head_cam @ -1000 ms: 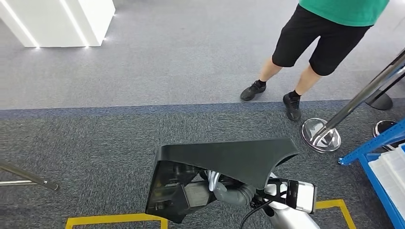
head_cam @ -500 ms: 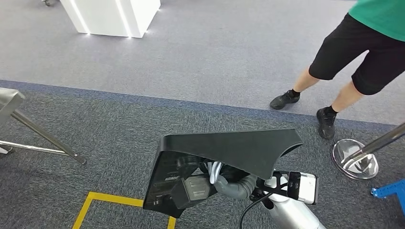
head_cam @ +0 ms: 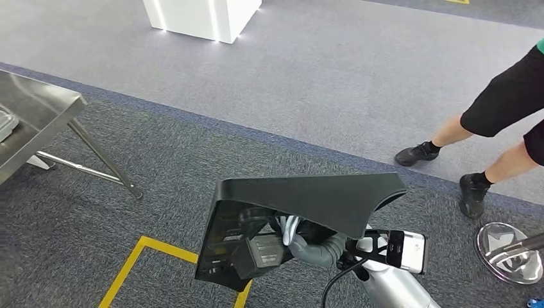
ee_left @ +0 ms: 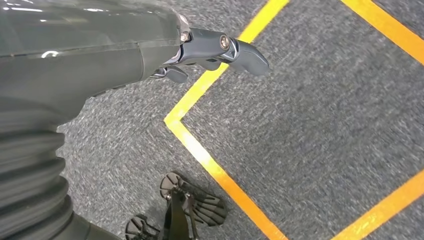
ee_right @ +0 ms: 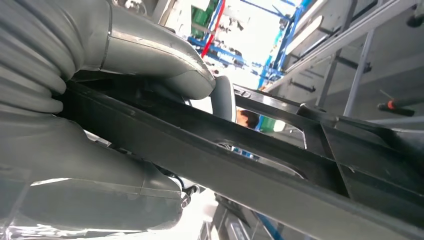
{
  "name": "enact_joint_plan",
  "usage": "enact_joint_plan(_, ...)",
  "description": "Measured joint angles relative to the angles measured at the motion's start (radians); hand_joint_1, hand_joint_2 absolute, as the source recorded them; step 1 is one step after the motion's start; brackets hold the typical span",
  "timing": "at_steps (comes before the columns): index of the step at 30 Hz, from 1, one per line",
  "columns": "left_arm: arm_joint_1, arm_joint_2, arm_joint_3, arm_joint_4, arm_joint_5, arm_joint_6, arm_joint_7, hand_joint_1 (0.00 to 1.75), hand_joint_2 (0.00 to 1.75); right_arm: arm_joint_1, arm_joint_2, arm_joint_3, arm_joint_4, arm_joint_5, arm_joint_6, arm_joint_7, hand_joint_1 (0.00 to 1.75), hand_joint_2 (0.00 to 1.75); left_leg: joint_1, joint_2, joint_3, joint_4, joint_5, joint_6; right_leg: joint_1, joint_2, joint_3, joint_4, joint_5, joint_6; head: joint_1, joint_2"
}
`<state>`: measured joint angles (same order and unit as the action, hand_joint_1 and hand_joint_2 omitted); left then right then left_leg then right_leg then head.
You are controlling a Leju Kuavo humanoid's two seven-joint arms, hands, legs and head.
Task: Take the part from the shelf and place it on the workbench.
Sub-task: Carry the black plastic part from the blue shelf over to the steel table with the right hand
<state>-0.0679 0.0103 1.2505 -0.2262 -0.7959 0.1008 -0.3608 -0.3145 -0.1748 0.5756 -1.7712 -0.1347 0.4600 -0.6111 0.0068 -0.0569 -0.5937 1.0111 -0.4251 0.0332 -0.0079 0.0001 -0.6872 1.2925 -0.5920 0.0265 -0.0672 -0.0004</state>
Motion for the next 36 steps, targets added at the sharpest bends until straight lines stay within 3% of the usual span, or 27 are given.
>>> enact_joint_plan(1,0.000,0.000,0.000,0.000,0.000,0.000,0.000,0.00,1.75,-0.001,-0.001,0.000,0.000,-0.002,0.000,0.000,1.71,1.75,0.000,-0.014,0.000,0.003,-0.001,-0.001,-0.001,0.006,0.023,-0.056,0.040,-0.002,0.000,0.000)
enact_joint_plan(3,-0.001,-0.001,0.000,0.000,0.001,0.001,0.000,0.00,1.75,-0.005,-0.003,0.000,0.000,-0.006,0.000,0.000,1.71,1.75,0.000,-0.040,-0.002,0.010,-0.004,-0.008,-0.006,0.048,0.084,-0.198,0.106,-0.005,0.000,0.000)
enact_joint_plan(5,-0.002,-0.001,0.000,0.000,0.001,0.002,0.000,0.00,1.75,-0.008,-0.005,0.000,0.000,-0.010,0.000,0.000,1.71,1.75,0.002,-0.063,-0.010,0.014,-0.003,-0.019,-0.007,0.077,0.112,-0.264,0.122,-0.008,0.000,0.000)
enact_joint_plan(7,0.002,-0.001,0.001,0.000,0.001,0.003,0.001,0.00,1.75,-0.011,-0.006,0.000,0.001,-0.012,0.000,0.000,1.71,1.75,0.004,-0.084,-0.016,0.010,0.001,-0.033,-0.006,0.062,0.114,-0.270,0.123,-0.016,0.000,0.000)
enact_joint_plan(8,0.004,-0.001,0.001,0.000,0.002,0.004,0.001,0.00,1.75,-0.013,-0.006,0.000,0.001,-0.012,0.000,0.000,1.71,1.75,0.004,-0.075,-0.019,0.013,-0.001,-0.039,-0.006,0.050,0.117,-0.275,0.125,-0.023,0.000,0.000)
enact_joint_plan(10,0.005,-0.001,0.001,0.000,0.002,0.004,0.001,0.00,1.75,-0.017,-0.006,0.000,0.000,-0.013,0.000,0.000,1.71,1.75,0.001,-0.021,-0.044,0.064,-0.034,-0.048,-0.008,0.023,0.122,-0.286,0.129,-0.037,0.000,0.000)
enact_joint_plan(11,0.004,-0.001,0.002,0.000,0.003,0.004,0.001,0.00,1.75,-0.017,-0.007,0.000,0.001,-0.013,0.000,0.000,1.71,1.75,0.002,0.014,-0.069,0.121,-0.066,-0.052,-0.006,0.007,0.124,-0.288,0.129,-0.042,0.000,0.000)
enact_joint_plan(12,0.001,-0.001,0.001,0.000,0.003,0.004,0.001,0.00,1.75,-0.017,-0.007,0.000,0.001,-0.013,0.000,0.000,1.71,1.75,0.003,0.033,-0.102,0.189,-0.100,-0.056,-0.003,-0.007,0.124,-0.288,0.128,-0.045,0.000,0.000)
enact_joint_plan(14,0.000,-0.002,0.001,0.000,0.002,0.004,0.001,0.00,1.75,-0.016,-0.008,0.000,0.003,-0.014,0.000,0.000,1.71,1.75,0.007,0.046,-0.150,0.290,-0.135,-0.063,0.000,-0.038,0.125,-0.288,0.125,-0.047,0.000,0.000)
enact_joint_plan(15,0.001,-0.003,0.001,0.000,0.001,0.003,0.001,0.00,1.75,-0.016,-0.009,0.001,0.004,-0.014,0.000,0.000,1.71,1.75,0.009,0.049,-0.147,0.288,-0.124,-0.065,0.001,-0.051,0.125,-0.288,0.123,-0.047,0.000,0.000)
enact_joint_plan(16,0.003,-0.003,0.001,0.000,0.001,0.002,0.000,0.00,1.75,-0.016,-0.009,0.001,0.004,-0.015,0.000,0.000,1.71,1.75,0.009,0.054,-0.124,0.247,-0.098,-0.065,0.002,-0.064,0.127,-0.288,0.121,-0.045,0.000,0.000)
enact_joint_plan(17,0.004,-0.002,0.001,0.000,-0.001,0.000,-0.001,0.00,1.75,-0.016,-0.010,0.001,0.005,-0.016,-0.001,0.000,1.71,1.75,0.009,0.068,-0.083,0.171,-0.063,-0.064,0.002,-0.076,0.131,-0.287,0.118,-0.043,0.000,0.000)
enact_joint_plan(19,0.002,-0.001,0.001,0.000,-0.005,-0.004,-0.003,0.00,1.75,-0.016,-0.014,0.001,0.005,-0.017,-0.004,-0.001,1.71,1.75,0.002,0.107,-0.015,0.044,-0.022,-0.050,0.005,-0.097,0.137,-0.287,0.113,-0.035,0.000,0.000)
enact_joint_plan(21,0.002,-0.001,0.001,0.000,-0.009,-0.009,-0.005,0.00,1.75,-0.015,-0.020,0.000,0.005,-0.020,-0.006,-0.002,1.71,1.75,-0.006,0.121,0.002,0.007,-0.017,-0.034,0.009,-0.115,0.142,-0.288,0.109,-0.026,0.000,0.000)
enact_joint_plan(23,0.005,0.000,0.001,0.000,-0.010,-0.013,-0.006,0.00,1.75,-0.014,-0.026,0.000,0.005,-0.021,-0.007,-0.003,1.71,1.75,-0.004,0.101,0.002,0.001,-0.013,-0.024,0.009,-0.126,0.147,-0.288,0.105,-0.015,0.000,0.000)
enact_joint_plan(25,0.005,0.001,0.001,0.000,-0.012,-0.016,-0.007,0.00,1.75,-0.013,-0.032,0.000,0.005,-0.023,-0.009,-0.003,1.71,1.75,0.002,0.080,0.008,-0.008,-0.008,-0.013,0.005,-0.082,0.137,-0.255,0.078,-0.005,0.000,0.000)
enact_joint_plan(27,0.001,0.001,0.001,0.000,-0.014,-0.018,-0.008,0.00,1.75,-0.009,-0.040,-0.001,0.005,-0.025,-0.014,-0.004,1.71,1.75,0.005,0.058,0.010,-0.012,-0.004,-0.005,0.000,-0.020,0.083,-0.140,0.018,-0.001,0.000,0.000)
enact_joint_plan(29,-0.002,0.001,0.001,0.000,-0.016,-0.019,-0.008,0.00,1.75,-0.001,-0.047,-0.001,0.005,-0.026,-0.017,-0.004,1.71,1.75,0.004,0.030,0.009,-0.011,-0.004,-0.003,-0.001,-0.003,0.015,-0.013,-0.025,0.001,0.000,0.000)
enact_joint_plan(30,-0.002,0.001,0.001,0.000,-0.017,-0.019,-0.008,0.00,1.75,0.002,-0.051,-0.001,0.005,-0.026,-0.018,-0.004,1.71,1.75,0.004,0.015,0.009,-0.009,-0.004,-0.003,-0.002,-0.001,-0.001,0.008,-0.019,0.002,0.000,0.000)
enact_joint_plan(31,-0.002,0.001,0.001,0.000,-0.017,-0.019,-0.008,0.00,1.75,0.003,-0.054,-0.001,0.005,-0.026,-0.019,-0.004,1.71,1.75,0.005,0.000,0.009,-0.007,-0.005,-0.004,-0.004,0.000,0.005,-0.014,0.008,0.002,0.000,0.000)
enact_joint_plan(32,-0.001,0.000,0.001,0.000,-0.017,-0.019,-0.008,0.00,1.75,0.003,-0.056,-0.001,0.005,-0.026,-0.019,-0.004,1.71,1.75,0.005,-0.014,0.010,-0.004,-0.006,-0.007,-0.007,0.008,0.029,-0.073,0.049,0.002,0.000,0.000)
enact_joint_plan(34,-0.003,0.000,0.001,0.000,-0.017,-0.020,-0.008,0.00,1.75,0.002,-0.059,-0.001,0.005,-0.026,-0.019,-0.004,1.71,1.75,0.005,-0.041,0.006,0.006,-0.011,-0.015,-0.016,0.052,0.087,-0.208,0.109,0.001,0.000,0.000)
enact_joint_plan(36,-0.004,0.000,0.001,0.000,-0.017,-0.021,-0.008,0.00,1.75,0.001,-0.060,-0.001,0.005,-0.026,-0.019,-0.004,1.71,1.75,0.005,-0.063,-0.005,0.012,-0.011,-0.027,-0.017,0.078,0.108,-0.262,0.119,-0.003,0.000,0.000)
